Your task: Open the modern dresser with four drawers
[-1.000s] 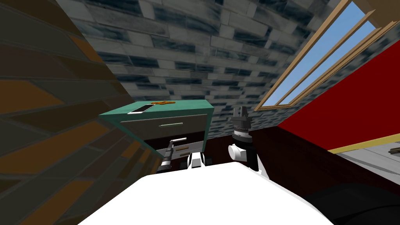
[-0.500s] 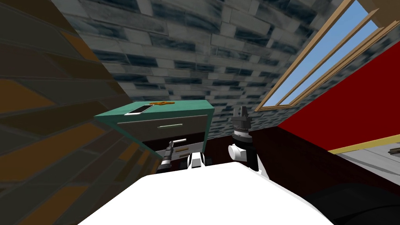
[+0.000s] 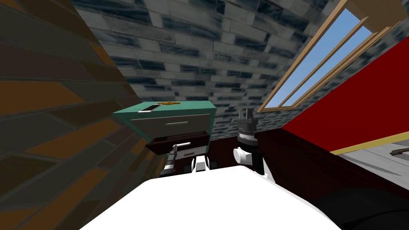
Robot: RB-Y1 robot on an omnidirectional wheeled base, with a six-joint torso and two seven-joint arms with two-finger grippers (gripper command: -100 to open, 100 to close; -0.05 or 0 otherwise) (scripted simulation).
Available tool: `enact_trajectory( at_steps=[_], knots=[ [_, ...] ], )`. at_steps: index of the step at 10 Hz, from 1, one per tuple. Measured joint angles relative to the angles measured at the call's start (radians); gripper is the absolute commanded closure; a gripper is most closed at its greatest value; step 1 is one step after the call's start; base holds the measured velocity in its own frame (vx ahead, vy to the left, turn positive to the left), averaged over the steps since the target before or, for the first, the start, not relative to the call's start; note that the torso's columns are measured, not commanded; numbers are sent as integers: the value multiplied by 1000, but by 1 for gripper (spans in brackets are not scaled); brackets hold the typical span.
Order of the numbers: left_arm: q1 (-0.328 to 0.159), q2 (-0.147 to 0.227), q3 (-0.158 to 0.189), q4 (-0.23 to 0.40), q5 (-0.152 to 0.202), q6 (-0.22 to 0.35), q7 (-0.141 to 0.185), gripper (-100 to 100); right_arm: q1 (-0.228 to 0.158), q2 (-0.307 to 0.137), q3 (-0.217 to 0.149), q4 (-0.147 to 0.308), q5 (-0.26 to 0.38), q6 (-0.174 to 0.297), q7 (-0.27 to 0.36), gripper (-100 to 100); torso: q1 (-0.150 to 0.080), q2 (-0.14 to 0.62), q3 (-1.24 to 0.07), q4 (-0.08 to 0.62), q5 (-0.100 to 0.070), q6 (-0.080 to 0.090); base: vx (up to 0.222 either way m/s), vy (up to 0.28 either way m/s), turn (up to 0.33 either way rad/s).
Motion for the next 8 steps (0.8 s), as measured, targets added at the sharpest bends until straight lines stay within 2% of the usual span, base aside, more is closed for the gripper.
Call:
enact_trajectory(
  at_steps=[4,5,8],
  knots=[
    [33,4,-11,-24,-4,-5,5,100,0,0,0,0,0,0,0,0,-2,2,1,-1,1,0,-181,-20,20],
    [45,6,-14,-32,-5,-6,7,-100,0,0,0,0,0,0,0,0,0,1,1,0,0,0,-107,-6,-12],
    [76,15,-17,-107,-4,44,18,-100,1,0,0,0,0,0,0,0,-1,-11,-7,-3,0,2,17,-18,-16]
  ],
)
